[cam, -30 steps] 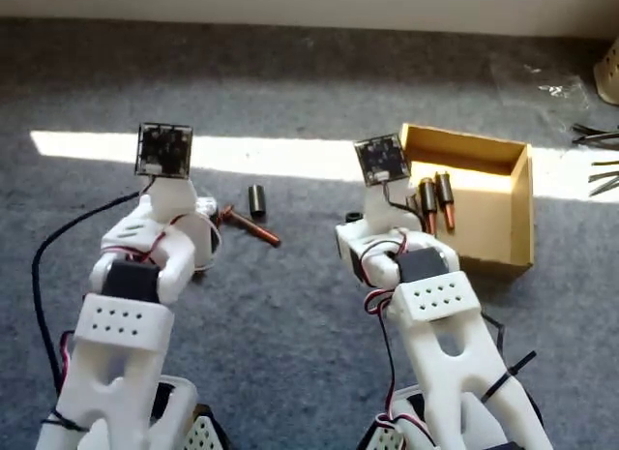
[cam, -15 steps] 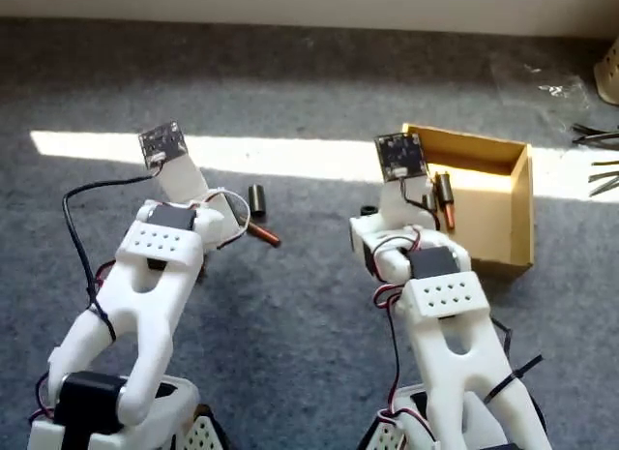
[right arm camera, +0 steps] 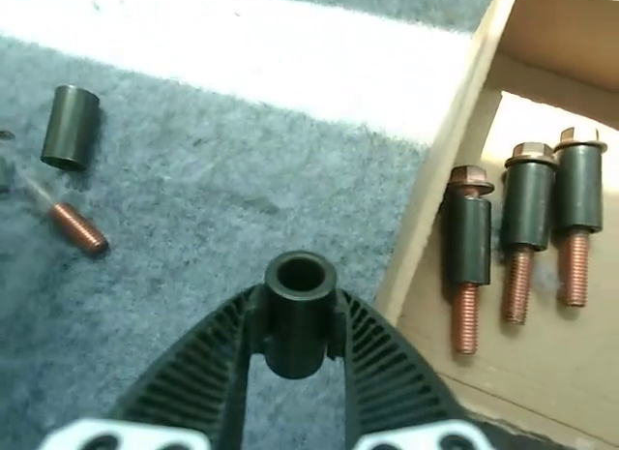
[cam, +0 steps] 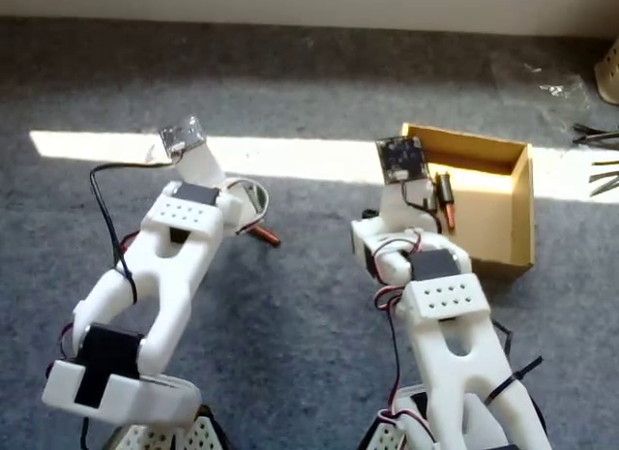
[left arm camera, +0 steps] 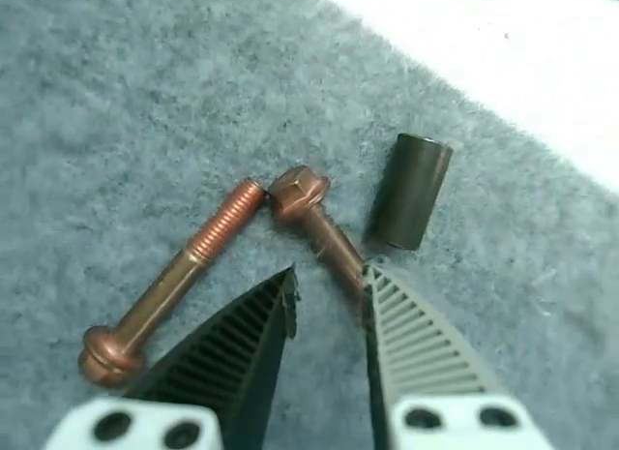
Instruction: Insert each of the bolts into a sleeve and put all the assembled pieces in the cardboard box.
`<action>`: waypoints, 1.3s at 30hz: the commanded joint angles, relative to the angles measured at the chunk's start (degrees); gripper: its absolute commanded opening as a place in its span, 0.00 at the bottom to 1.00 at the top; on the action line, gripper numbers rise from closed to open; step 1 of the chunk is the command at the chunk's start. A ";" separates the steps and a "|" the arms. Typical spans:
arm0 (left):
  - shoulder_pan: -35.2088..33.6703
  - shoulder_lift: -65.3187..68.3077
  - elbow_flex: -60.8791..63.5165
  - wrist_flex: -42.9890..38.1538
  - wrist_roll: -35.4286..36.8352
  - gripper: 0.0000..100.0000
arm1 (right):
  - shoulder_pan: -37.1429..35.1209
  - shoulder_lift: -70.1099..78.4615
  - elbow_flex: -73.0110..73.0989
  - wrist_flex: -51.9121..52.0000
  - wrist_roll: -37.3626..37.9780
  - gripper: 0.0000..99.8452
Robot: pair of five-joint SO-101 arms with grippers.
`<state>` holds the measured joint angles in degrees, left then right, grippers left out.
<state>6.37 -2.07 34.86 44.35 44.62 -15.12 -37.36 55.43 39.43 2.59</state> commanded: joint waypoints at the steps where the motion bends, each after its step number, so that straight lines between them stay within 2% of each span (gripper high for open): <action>1: 1.10 3.12 -4.79 -0.26 0.44 0.11 | 0.48 -1.80 -0.48 -1.54 -0.35 0.00; 11: 0.92 6.90 -7.52 -0.26 0.44 0.11 | 0.48 -1.80 -0.48 -1.54 -0.26 0.00; 18: -2.77 6.99 -6.99 -3.96 0.44 0.11 | 0.48 -1.80 -0.48 -1.54 -0.18 0.00; 39: -2.33 7.08 -4.53 -3.87 0.35 0.11 | 0.48 -1.80 -0.48 -1.54 -0.18 0.00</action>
<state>4.26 5.41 30.55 41.19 44.62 -15.12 -37.36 55.43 39.43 2.59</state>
